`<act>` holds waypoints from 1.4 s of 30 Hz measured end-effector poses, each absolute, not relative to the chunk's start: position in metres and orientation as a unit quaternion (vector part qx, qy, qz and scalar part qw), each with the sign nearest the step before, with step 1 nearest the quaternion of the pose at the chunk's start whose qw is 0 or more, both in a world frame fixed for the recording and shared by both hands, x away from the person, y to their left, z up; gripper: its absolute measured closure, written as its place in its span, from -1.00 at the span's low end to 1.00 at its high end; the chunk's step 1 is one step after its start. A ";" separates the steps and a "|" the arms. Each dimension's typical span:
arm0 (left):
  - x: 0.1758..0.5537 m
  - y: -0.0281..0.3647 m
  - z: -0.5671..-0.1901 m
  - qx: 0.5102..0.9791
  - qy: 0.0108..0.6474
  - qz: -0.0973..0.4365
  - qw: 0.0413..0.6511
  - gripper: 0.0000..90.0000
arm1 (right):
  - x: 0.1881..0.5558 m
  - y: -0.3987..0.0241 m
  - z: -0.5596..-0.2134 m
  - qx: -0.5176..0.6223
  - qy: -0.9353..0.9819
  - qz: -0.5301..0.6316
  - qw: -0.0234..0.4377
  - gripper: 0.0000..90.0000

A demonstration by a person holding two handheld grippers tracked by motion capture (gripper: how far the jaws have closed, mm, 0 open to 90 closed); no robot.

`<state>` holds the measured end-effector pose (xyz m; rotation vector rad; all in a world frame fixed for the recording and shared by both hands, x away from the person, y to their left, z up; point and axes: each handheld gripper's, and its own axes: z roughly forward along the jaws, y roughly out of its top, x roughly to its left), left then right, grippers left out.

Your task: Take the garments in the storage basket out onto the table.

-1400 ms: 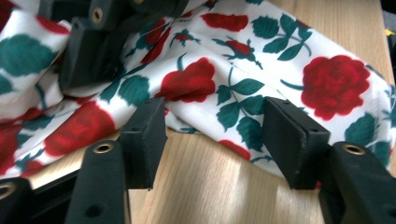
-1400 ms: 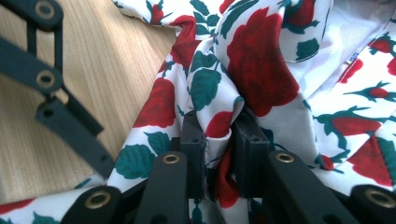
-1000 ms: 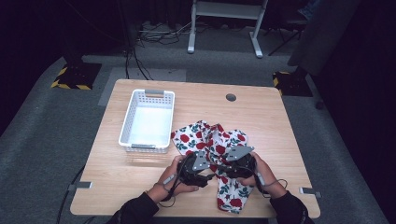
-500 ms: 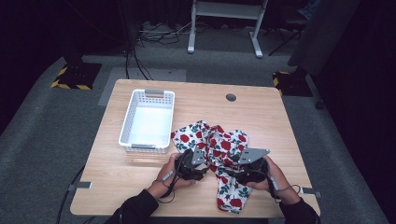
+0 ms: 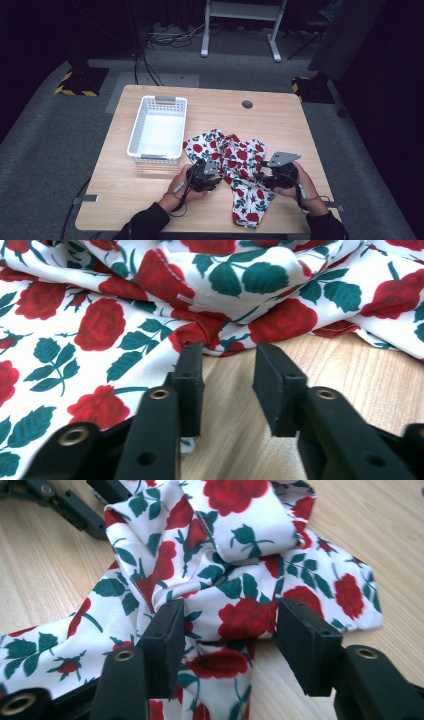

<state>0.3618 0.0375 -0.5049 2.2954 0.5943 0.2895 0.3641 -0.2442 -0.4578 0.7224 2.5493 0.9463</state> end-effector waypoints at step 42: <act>0.358 0.032 -0.499 0.895 0.225 0.104 0.371 0.61 | 0.384 -0.279 -0.448 0.396 0.810 0.354 0.246 0.54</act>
